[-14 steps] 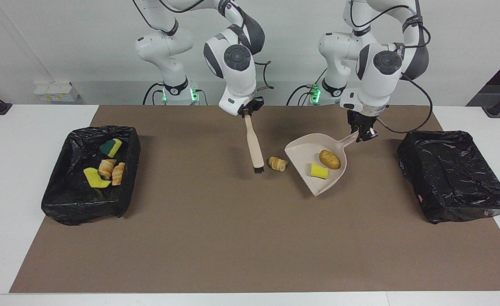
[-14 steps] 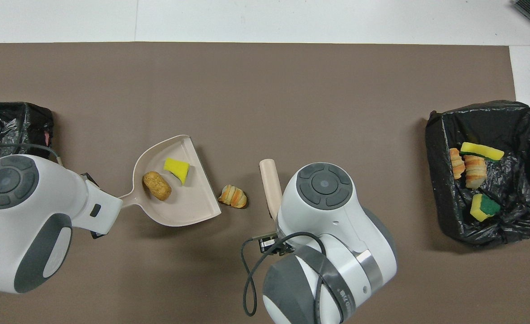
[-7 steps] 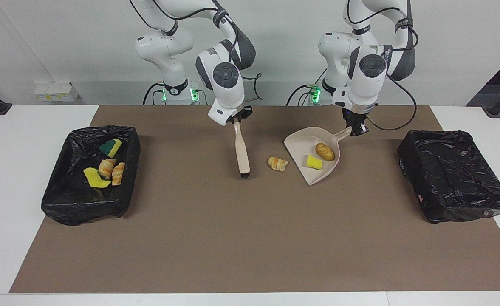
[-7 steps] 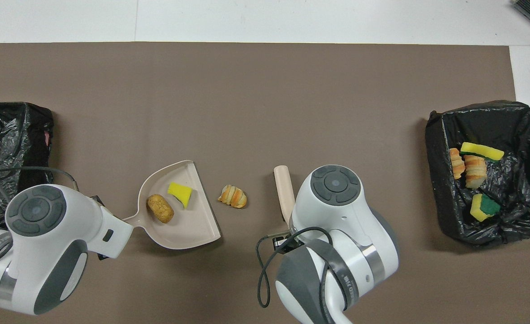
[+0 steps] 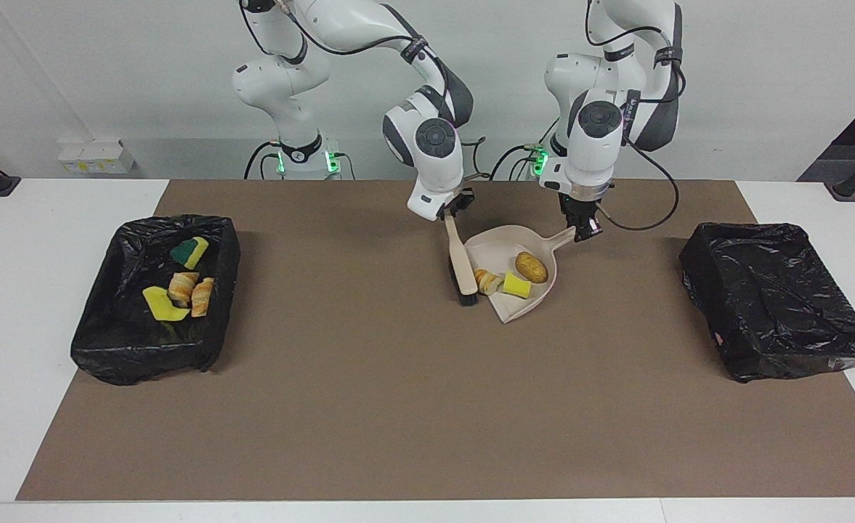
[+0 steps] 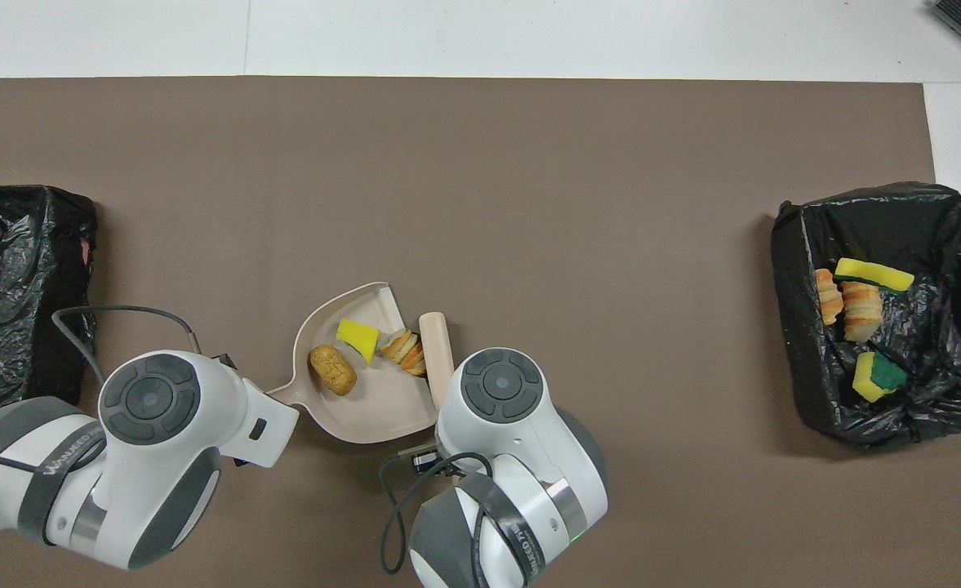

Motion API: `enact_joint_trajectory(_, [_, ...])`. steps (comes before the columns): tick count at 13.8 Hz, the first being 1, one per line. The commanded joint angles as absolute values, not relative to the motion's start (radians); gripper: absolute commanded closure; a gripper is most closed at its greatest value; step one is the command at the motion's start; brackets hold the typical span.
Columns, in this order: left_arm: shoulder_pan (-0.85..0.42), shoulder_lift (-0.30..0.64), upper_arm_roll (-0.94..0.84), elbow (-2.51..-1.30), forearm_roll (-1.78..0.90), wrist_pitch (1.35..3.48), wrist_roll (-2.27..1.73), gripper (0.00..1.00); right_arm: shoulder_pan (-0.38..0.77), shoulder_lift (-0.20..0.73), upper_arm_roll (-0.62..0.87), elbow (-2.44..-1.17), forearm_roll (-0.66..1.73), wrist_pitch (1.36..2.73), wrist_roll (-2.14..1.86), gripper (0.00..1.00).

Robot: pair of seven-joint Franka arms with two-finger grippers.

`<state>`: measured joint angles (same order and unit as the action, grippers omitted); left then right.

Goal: Sweep and dump trash in bin
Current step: 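Sweep the remaining crust and sponge into the dustpan with the right gripper's brush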

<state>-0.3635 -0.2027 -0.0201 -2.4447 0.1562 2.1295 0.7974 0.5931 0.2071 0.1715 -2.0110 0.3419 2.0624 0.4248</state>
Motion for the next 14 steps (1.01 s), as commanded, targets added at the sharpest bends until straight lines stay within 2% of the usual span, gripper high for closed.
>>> enact_joint_trajectory(1, [-0.387, -0.183, -0.009, -2.428, 0.173, 2.154, 0.759, 1.0, 0.609, 0.245, 0.173, -1.919, 0.394, 2.065, 0.501, 1.0])
enact_joint_trajectory(4, [-0.37, -0.186, -0.002, -2.381, 0.172, 2.137, 0.755, 1.0, 0.623, 0.245, 0.172, -1.924, 0.39, 2.063, 0.503, 1.0])
enact_joint_trajectory(6, [-0.307, -0.195, 0.003, -2.349, 0.17, 2.123, 0.765, 1.0, 0.624, 0.227, 0.172, -1.931, 0.376, 2.049, 0.503, 1.0])
enact_joint_trajectory(11, [-0.273, -0.209, 0.003, -2.339, 0.17, 2.074, 0.773, 1.0, 0.624, 0.077, 0.169, -2.043, 0.339, 2.036, 0.546, 1.0])
enact_joint_trajectory(14, [-0.232, -0.238, 0.005, -2.338, 0.166, 2.026, 0.761, 1.0, 0.675, 0.036, 0.17, -2.092, 0.322, 2.042, 0.701, 1.0])
